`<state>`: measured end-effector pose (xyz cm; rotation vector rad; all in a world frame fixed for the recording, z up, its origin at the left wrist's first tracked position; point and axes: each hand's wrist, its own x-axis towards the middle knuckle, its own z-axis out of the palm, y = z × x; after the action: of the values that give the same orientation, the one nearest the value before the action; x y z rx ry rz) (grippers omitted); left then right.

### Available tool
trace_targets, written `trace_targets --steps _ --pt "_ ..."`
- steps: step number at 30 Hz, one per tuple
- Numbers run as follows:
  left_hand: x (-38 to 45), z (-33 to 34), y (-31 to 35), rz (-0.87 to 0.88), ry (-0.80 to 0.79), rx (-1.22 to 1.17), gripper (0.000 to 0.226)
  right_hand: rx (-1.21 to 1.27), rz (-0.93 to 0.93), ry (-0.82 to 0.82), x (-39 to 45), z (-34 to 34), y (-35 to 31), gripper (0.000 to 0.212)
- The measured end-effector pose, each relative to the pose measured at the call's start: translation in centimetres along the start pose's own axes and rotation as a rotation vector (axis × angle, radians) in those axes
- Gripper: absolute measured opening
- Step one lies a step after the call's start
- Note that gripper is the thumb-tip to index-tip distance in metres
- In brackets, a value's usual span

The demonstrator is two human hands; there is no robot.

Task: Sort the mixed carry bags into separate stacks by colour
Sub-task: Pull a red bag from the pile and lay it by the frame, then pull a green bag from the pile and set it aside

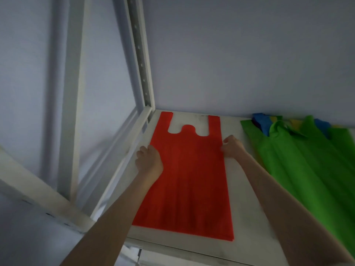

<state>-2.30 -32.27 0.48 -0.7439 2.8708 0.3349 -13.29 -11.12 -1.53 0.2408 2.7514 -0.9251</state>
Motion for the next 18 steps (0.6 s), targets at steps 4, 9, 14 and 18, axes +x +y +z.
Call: trace_targets --steps 4,9,14,18 --pt "-1.4 -0.3 4.2 0.093 -0.042 0.007 0.042 -0.098 -0.096 -0.061 -0.7 -3.5 1.5 0.035" --pt "-4.7 0.9 13.0 0.272 -0.052 -0.018 0.035 -0.216 -0.268 0.006 -1.2 -9.8 7.1 0.031" --pt "-9.5 3.9 23.1 0.331 -0.046 -0.095 0.039 -0.24 -0.256 0.113 0.3 -17.2 16.0 0.036" --pt "-12.8 6.5 27.8 0.219 -0.106 -0.111 0.061 -0.324 -0.072 0.129 0.8 -20.6 22.2 0.042"
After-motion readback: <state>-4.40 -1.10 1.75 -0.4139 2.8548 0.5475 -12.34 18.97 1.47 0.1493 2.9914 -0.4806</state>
